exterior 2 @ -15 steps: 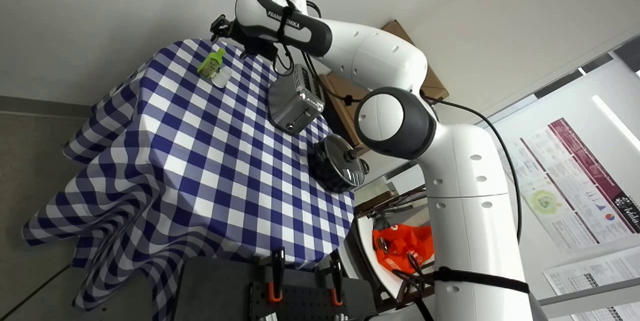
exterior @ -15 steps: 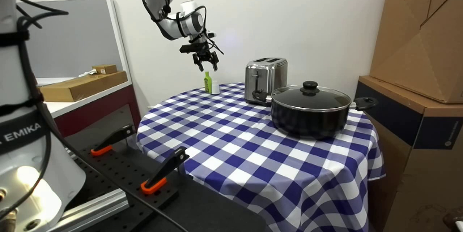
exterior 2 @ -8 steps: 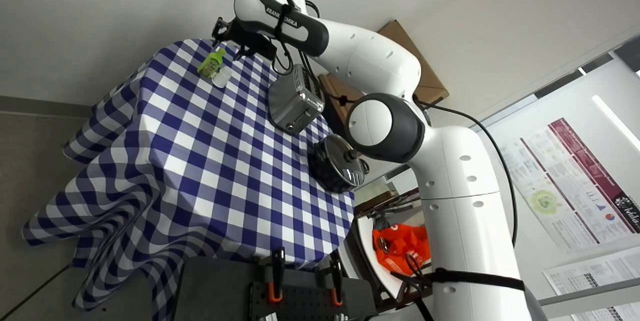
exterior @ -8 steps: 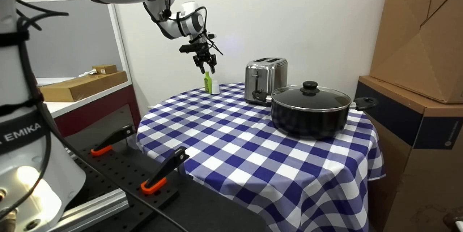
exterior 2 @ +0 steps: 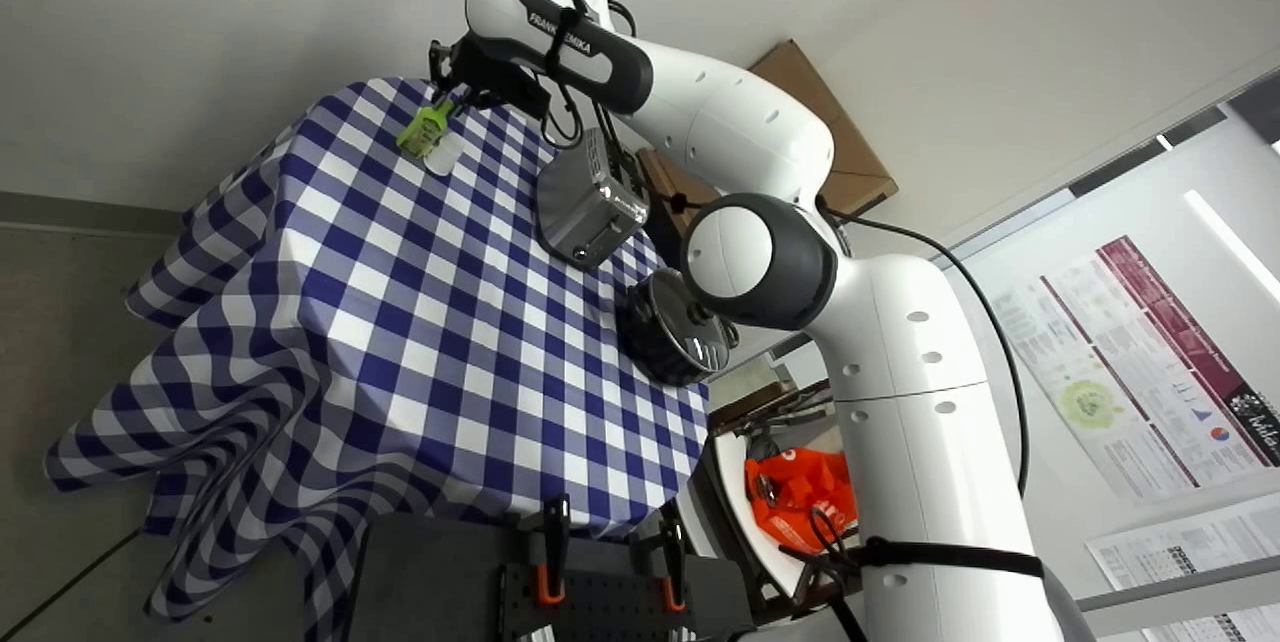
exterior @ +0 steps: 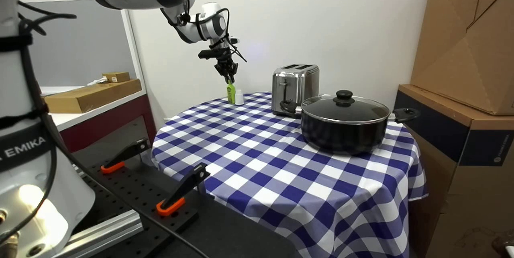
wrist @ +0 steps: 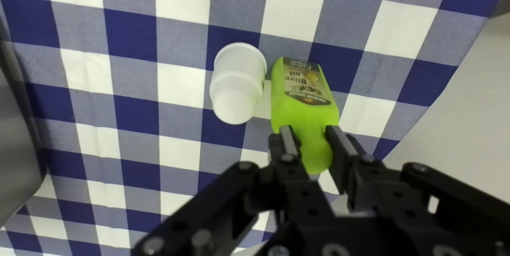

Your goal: Move the yellow bottle and the salt cellar forwards

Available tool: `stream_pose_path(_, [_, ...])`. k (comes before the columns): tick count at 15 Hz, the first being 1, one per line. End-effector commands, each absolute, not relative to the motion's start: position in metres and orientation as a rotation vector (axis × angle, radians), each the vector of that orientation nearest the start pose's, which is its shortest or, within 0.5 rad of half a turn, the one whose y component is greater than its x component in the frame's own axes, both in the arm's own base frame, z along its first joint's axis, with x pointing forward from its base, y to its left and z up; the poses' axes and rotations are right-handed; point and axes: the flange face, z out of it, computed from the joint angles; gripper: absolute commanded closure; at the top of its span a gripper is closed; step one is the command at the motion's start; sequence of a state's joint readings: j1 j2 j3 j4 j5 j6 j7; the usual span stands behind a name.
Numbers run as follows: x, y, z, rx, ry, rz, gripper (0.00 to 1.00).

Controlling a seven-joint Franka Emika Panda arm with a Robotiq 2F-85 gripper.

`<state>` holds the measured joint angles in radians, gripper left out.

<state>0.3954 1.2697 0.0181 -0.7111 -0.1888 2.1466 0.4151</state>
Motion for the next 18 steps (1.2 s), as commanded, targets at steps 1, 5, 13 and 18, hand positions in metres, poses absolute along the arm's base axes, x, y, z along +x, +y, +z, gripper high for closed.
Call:
stream_pose_path(1, [0.757,0.315,0.196,-3.124,-0.102,-0.292,0.94])
stream_pose_path(5, [0.753,0.316,0.235,-3.023,-0.043,-0.16,0.94])
stream_pose_path(13, [0.721,0.324,0.3,-3.038,-0.07,0.017,0.94])
stream_pose_path(18, [0.676,0.342,0.281,-3.089,-0.229,0.118,0.94])
